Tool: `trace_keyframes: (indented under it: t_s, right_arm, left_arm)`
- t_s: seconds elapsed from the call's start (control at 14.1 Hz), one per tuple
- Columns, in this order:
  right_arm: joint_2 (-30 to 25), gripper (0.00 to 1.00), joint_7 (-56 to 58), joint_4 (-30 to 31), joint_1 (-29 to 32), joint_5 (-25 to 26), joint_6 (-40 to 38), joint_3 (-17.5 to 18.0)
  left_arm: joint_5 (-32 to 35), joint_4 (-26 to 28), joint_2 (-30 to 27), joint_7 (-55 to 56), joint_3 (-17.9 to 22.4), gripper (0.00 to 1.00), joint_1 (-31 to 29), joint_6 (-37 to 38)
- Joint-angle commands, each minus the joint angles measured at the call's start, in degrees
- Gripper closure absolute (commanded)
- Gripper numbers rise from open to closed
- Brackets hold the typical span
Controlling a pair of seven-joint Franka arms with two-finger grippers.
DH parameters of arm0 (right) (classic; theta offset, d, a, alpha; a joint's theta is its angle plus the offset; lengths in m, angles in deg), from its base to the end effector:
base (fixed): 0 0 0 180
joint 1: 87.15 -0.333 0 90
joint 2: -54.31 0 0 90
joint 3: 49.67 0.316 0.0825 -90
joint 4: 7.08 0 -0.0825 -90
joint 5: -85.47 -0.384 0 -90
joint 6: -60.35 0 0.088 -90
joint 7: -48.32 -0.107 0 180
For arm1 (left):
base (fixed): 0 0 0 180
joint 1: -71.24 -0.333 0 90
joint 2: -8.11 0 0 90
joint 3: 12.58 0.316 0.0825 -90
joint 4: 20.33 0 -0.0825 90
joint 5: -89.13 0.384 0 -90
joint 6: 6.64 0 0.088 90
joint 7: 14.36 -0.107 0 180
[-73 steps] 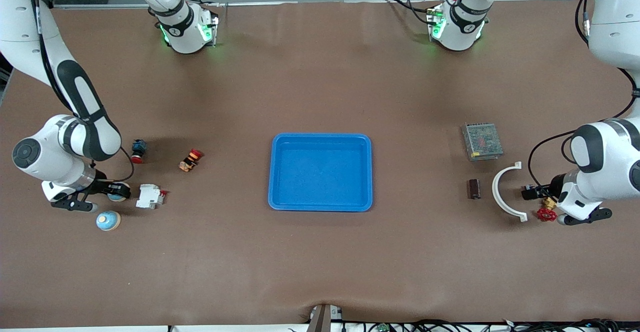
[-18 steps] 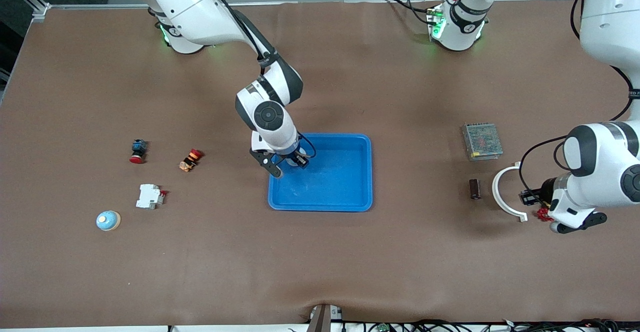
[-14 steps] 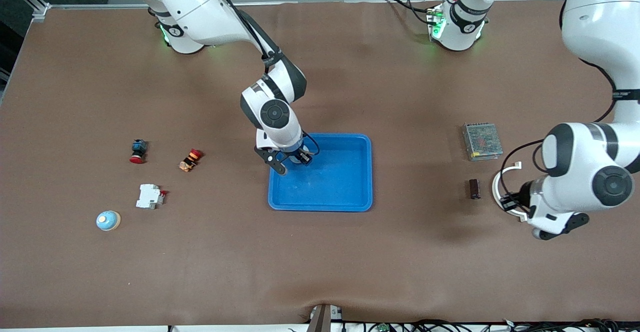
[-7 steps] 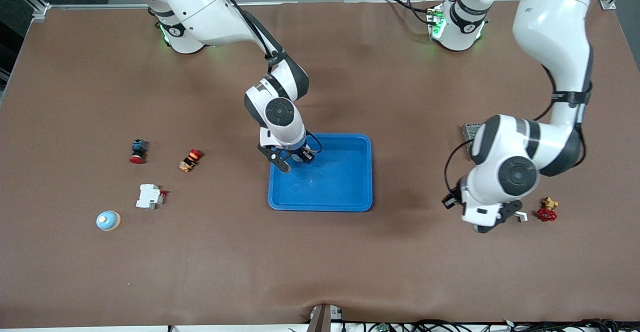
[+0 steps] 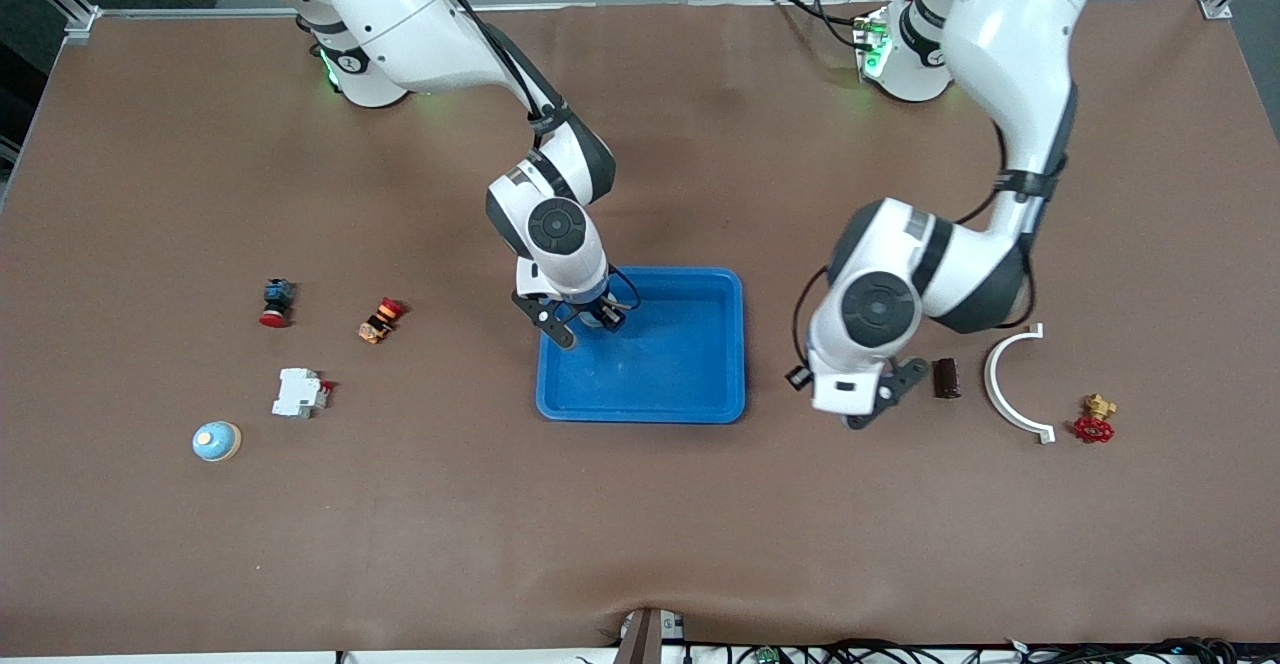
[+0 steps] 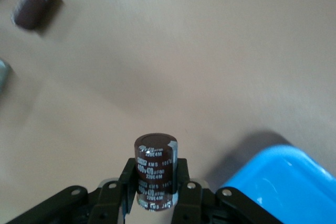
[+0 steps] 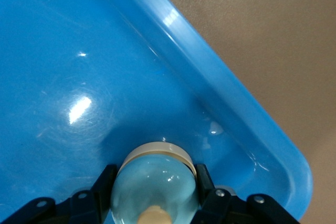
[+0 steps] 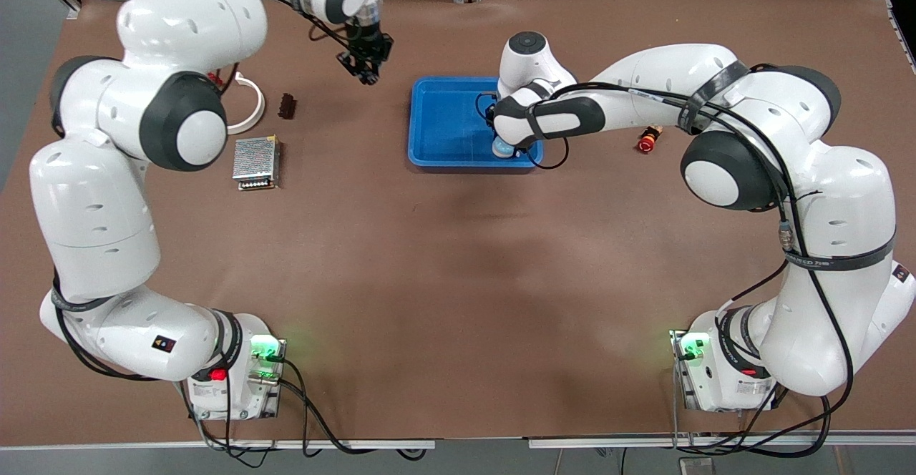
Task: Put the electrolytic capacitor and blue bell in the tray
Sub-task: 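Lower the button into the tray while the left gripper carries the capacitor over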
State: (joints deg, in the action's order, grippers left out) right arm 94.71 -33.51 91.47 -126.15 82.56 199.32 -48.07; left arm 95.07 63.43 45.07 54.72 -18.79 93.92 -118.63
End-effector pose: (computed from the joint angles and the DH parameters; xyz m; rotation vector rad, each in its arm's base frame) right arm 0.5097 0.4350 0.1780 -2.8908 1.1623 0.0700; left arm 0.6214 -0.3207 0.2935 -2.8418 -0.9929 0.1164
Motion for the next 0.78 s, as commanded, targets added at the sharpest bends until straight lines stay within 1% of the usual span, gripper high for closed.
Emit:
trace_keyframes:
  t_s: [0.0,0.14,0.21,0.28,0.71]
  right_arm:
    - [0.64,1.0,-1.84,-0.03,-0.99,1.69,0.69,-1.16]
    - [0.64,1.0,-1.84,-0.03,-0.9,1.69,0.69,-1.16]
    - [0.64,0.46,-1.84,-0.12,-0.21,1.6,0.69,-1.07]
    - [0.64,0.0,-2.1,-0.03,-0.37,1.6,0.78,-1.07]
    - [0.21,0.0,-1.93,-0.73,-0.11,1.69,0.08,-1.16]
  left_arm:
    - [0.22,-0.89,0.83,5.0,0.5,0.88,4.02,0.47]
    - [-0.05,-0.89,1.53,7.64,0.41,0.88,6.22,0.29]
    - [-0.66,-0.89,1.63,8.35,0.41,0.88,7.19,0.03]
    - [-1.62,-0.89,1.8,8.96,0.5,0.88,7.99,-0.67]
    - [-3.38,-0.53,4.08,14.41,0.41,0.88,12.64,-3.57]
